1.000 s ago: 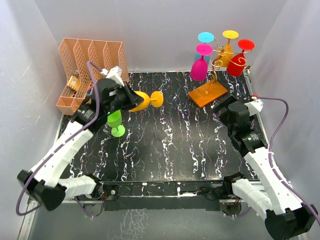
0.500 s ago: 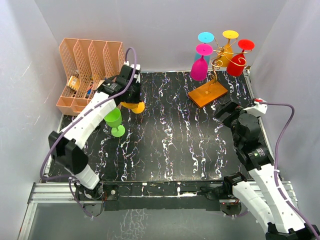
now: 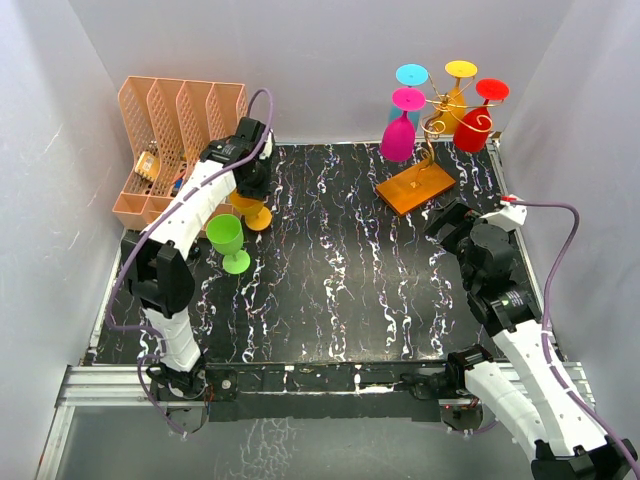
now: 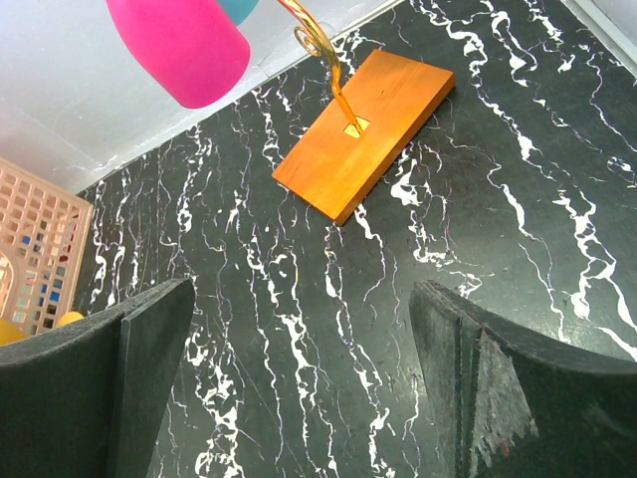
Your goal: Take the wine glass off the wine glass rack
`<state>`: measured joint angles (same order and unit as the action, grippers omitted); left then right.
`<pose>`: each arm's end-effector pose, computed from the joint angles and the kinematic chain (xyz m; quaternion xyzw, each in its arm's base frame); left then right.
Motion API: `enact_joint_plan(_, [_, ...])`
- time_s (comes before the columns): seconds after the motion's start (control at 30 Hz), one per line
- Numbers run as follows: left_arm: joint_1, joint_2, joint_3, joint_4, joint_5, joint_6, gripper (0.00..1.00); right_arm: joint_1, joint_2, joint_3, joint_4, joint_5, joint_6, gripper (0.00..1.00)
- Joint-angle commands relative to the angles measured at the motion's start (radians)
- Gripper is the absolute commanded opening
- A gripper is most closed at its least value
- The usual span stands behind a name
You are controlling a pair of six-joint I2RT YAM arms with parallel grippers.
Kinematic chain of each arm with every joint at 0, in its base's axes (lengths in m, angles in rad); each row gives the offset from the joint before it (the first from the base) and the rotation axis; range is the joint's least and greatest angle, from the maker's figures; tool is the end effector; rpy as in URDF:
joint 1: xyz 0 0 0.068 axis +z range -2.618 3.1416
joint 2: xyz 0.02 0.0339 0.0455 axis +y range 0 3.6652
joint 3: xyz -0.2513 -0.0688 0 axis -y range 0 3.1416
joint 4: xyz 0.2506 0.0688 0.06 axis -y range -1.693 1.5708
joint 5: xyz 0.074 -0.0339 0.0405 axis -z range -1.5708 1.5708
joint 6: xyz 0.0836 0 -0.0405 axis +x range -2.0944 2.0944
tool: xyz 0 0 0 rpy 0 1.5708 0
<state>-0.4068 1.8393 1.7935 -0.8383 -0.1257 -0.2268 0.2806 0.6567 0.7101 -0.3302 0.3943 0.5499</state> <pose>0.4075 -0.1642 0.2829 0.0634 0.9379 -0.0485 0.3377 0.2140 0.0282 0.2989 0.2220 0.7595 0.0955 0.6039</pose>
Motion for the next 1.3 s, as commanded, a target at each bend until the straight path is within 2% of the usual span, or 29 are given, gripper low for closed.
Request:
enact_joint_plan(0.0, [0.018,-0.005,0.030,-0.044,0.021,0.025,0.00,0.003,-0.001,0.002,0.074,0.012,-0.016,0.98])
enact_joint_plan(0.57, [0.028,0.045,0.019,-0.045,0.021,0.038,0.02,0.002,0.004,-0.006,0.075,0.009,-0.012,0.98])
enact_joint_plan(0.77, [0.029,0.041,0.026,-0.050,0.001,0.038,0.16,0.003,0.005,-0.008,0.074,0.009,-0.012,0.98])
enact_joint_plan(0.9, [0.029,0.028,0.067,-0.060,-0.009,0.042,0.35,0.002,0.006,-0.008,0.074,0.014,-0.013,0.98])
enact_joint_plan(1.03, [0.030,0.018,0.125,-0.068,-0.012,0.044,0.39,0.003,0.010,-0.009,0.074,0.017,-0.016,0.98])
enact_joint_plan(1.27, [0.029,-0.032,0.207,-0.040,0.048,0.021,0.53,0.002,0.039,-0.005,0.052,0.015,-0.016,0.98])
